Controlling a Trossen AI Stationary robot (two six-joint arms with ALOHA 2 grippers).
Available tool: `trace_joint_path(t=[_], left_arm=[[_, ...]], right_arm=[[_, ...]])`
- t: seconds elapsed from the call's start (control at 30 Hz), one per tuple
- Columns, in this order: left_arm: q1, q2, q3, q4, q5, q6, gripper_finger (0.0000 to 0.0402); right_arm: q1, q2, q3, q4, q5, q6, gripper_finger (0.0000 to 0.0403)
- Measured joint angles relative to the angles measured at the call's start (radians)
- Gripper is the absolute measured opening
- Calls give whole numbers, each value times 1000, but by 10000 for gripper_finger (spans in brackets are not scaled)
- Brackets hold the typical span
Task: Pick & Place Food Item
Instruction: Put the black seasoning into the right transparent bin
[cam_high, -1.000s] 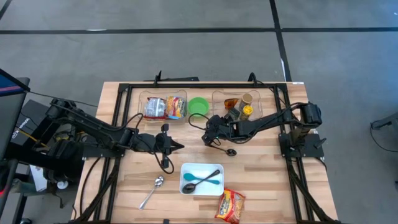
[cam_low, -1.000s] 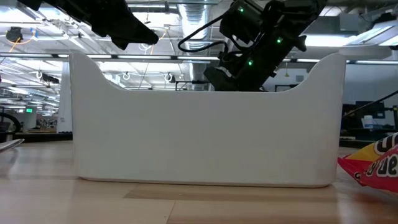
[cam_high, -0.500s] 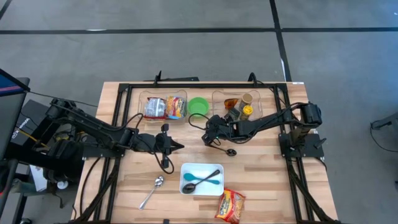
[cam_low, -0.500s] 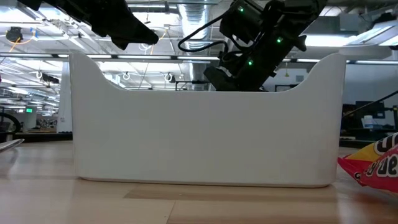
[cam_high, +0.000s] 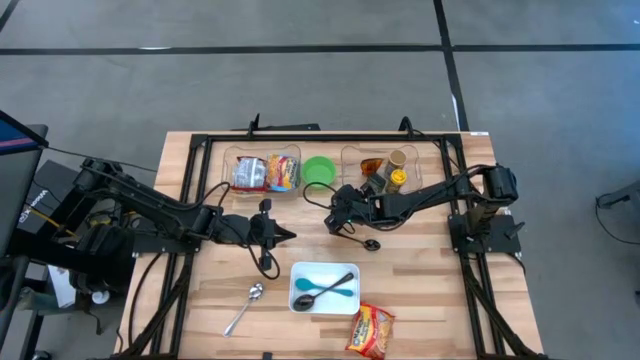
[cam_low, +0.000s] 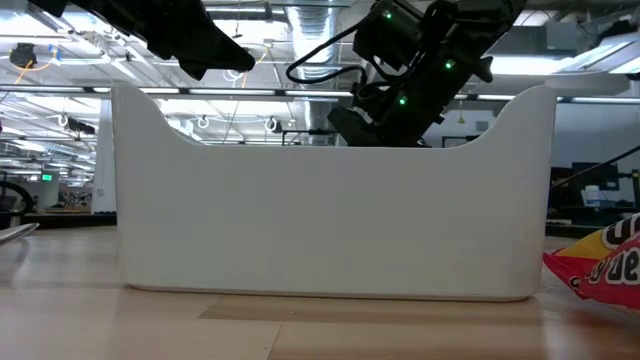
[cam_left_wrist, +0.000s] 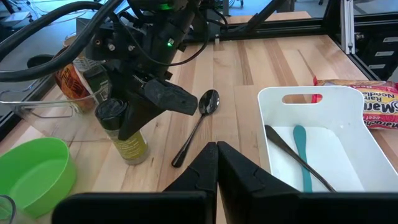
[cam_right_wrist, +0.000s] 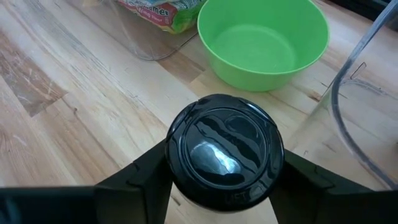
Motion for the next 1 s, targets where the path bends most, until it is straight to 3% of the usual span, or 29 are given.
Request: trace_joint_path(t=[0.4, 0.77, 1.0], left_arm=[[0, 0, 0, 0, 0, 0, 4], [0, 0, 0, -3, 0, 0, 4], [0, 0, 0, -3, 0, 0, 4]], right_arm=[[10, -6, 27, -20, -4, -29, 201], [80, -45, 237, -198, -1, -149, 204], [119, -51, 379, -339, 60, -213, 203]])
